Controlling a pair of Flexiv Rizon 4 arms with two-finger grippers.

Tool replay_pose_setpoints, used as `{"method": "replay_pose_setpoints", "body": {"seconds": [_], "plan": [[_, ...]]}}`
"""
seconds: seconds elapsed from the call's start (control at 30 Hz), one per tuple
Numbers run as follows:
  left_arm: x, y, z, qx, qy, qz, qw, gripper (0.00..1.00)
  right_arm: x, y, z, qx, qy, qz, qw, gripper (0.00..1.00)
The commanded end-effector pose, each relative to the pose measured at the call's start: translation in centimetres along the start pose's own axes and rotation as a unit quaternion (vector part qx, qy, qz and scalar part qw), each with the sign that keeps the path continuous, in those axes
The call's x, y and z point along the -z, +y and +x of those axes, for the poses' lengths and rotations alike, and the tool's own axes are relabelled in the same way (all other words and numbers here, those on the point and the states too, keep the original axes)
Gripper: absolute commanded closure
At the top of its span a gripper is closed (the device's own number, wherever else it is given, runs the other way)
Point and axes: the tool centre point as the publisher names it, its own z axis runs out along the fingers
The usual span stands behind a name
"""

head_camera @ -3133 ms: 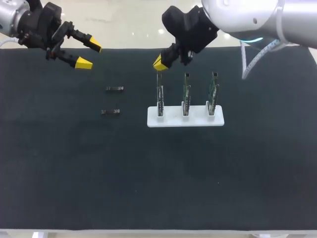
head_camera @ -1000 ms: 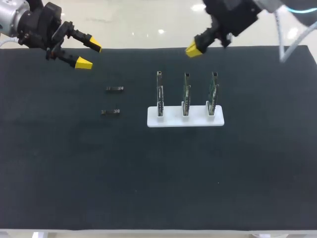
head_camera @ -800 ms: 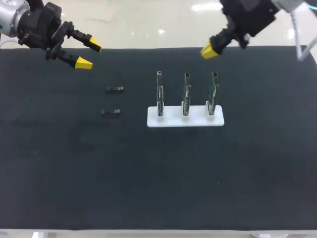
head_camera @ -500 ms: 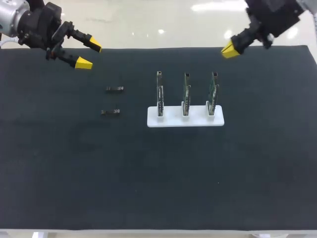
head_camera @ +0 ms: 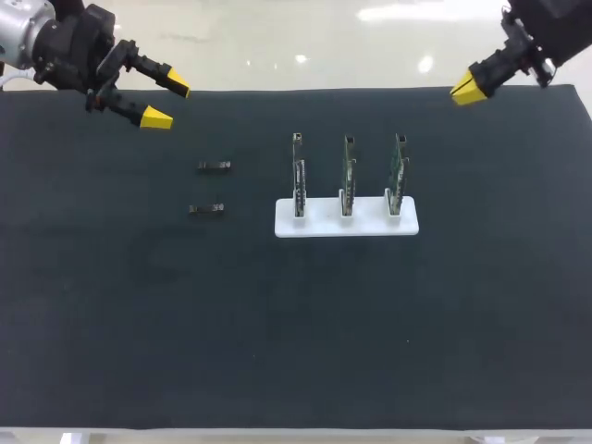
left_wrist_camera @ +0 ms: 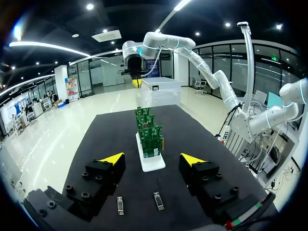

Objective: Pick up the optical module with the left hand, and insert it into the network port with the right hand.

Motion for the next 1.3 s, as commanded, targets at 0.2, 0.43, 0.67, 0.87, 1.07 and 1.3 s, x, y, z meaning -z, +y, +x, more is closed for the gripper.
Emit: {"method": "replay_pose_setpoints", "body": {"seconds": [0.2,0.43,0.67,0.87,1.07,1.3], "plan": [[0.0,0.1,0.0,0.000,0.001,0.001,1.000,0.00,0.1,-0.8,0.2,0.000,-0.003,-0.013,1.000,0.00],[0.0,0.1,0.0,0.000,0.001,0.001,1.000,0.00,0.1,-0.8,0.2,0.000,-0.003,-0.013,1.000,0.00],[0.0,0.1,0.0,0.000,0.001,0.001,1.000,0.00,0.1,-0.8,0.2,0.000,-0.003,-0.013,1.000,0.00],[0.0,0.1,0.0,0.000,0.001,0.001,1.000,0.00,0.1,-0.8,0.2,0.000,-0.003,-0.013,1.000,0.00],[-1.0,-0.9,0.9,0.053,0.149,-0.011,0.987,0.00,0.1,-0.8,0.2,0.000,-0.003,-0.013,1.000,0.00],[-1.2,-0.4,2.9,0.127,0.307,-0.039,0.942,0.00,0.1,-0.8,0.2,0.000,-0.003,-0.013,1.000,0.00]]}}
